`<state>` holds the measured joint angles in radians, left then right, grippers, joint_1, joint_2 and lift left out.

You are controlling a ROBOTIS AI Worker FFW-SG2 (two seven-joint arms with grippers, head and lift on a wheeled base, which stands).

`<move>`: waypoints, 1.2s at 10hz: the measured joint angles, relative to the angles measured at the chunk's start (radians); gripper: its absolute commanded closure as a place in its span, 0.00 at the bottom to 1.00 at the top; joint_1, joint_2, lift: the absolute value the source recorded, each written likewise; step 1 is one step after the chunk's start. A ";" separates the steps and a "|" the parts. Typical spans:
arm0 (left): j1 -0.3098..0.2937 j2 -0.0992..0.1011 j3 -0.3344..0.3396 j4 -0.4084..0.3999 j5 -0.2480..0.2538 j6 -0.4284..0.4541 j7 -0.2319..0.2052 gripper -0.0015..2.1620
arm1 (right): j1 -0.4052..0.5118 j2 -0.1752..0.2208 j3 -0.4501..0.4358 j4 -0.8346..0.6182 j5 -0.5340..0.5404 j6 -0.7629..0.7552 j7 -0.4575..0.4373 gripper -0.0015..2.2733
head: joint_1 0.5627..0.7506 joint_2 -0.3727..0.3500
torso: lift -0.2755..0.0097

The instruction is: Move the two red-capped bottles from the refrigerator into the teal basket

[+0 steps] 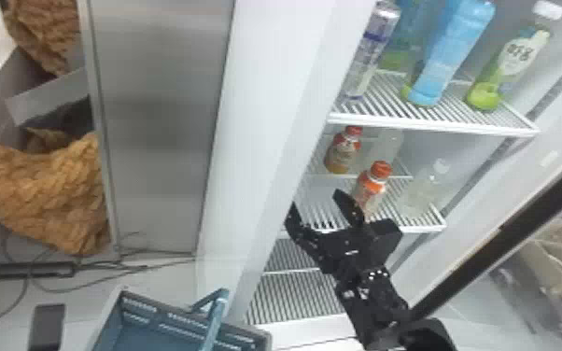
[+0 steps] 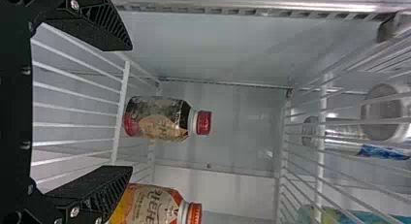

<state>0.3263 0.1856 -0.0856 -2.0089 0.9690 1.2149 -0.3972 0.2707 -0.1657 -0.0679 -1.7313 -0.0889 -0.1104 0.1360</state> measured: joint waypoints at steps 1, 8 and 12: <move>0.000 0.000 0.001 0.000 0.000 0.000 0.000 0.54 | -0.019 0.000 0.000 0.023 0.006 -0.001 -0.004 0.06 | 0.70 0.03 | 0.18; 0.000 0.000 -0.001 0.001 0.000 -0.002 0.000 0.54 | -0.224 0.004 0.000 0.239 0.034 -0.018 -0.009 0.05 | 0.70 0.03 | 0.18; -0.003 0.002 -0.004 0.007 0.000 -0.003 0.000 0.54 | -0.339 0.010 0.008 0.372 0.030 -0.043 -0.009 0.04 | 0.70 0.03 | 0.18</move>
<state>0.3236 0.1871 -0.0900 -2.0020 0.9692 1.2124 -0.3972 -0.0684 -0.1557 -0.0604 -1.3591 -0.0592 -0.1534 0.1269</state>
